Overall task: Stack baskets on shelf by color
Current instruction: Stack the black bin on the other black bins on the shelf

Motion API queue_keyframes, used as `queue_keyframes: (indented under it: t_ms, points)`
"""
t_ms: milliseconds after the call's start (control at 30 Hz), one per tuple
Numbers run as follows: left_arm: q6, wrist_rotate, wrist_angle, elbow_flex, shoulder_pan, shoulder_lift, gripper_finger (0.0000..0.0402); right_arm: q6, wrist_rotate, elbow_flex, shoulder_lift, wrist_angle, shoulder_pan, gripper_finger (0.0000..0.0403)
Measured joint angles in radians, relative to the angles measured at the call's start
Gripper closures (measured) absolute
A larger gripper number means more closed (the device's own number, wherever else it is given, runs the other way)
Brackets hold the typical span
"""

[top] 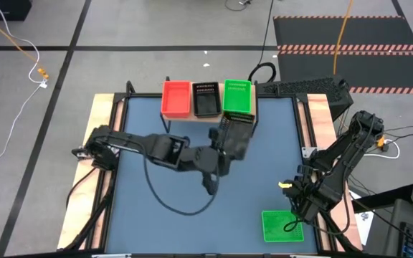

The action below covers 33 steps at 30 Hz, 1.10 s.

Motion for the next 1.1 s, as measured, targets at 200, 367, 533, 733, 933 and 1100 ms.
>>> queue_keyframes:
  t_ms: [200, 367, 533, 733, 933, 1100]
  points:
    - [-0.018, -0.007, -0.027, 0.0, 0.037, -0.06, 0.0373, -0.002, 0.002, 0.0, 0.0, -0.002, 0.0, 0.0275]
    - [-0.007, -0.008, -0.044, 0.0, 0.087, -0.076, 0.0393, 0.001, 0.002, 0.0, 0.0, 0.001, 0.0, 0.0275]
    - [-0.039, -0.015, -0.102, -0.001, 0.171, -0.079, 0.0376, 0.004, 0.007, 0.0, 0.0, 0.002, 0.0, 0.0275]
    - [-0.109, -0.016, -0.167, -0.001, 0.276, -0.079, 0.039, 0.005, 0.024, 0.0, 0.0, 0.006, 0.0, 0.0275]
    - [-0.128, -0.013, -0.19, -0.001, 0.352, -0.079, 0.0379, 0.005, 0.024, 0.0, 0.0, 0.009, 0.0, 0.0275]
    - [-0.144, -0.004, -0.19, -0.001, 0.39, -0.079, 0.0382, 0.005, 0.027, 0.0, 0.0, 0.019, 0.0, 0.0275]
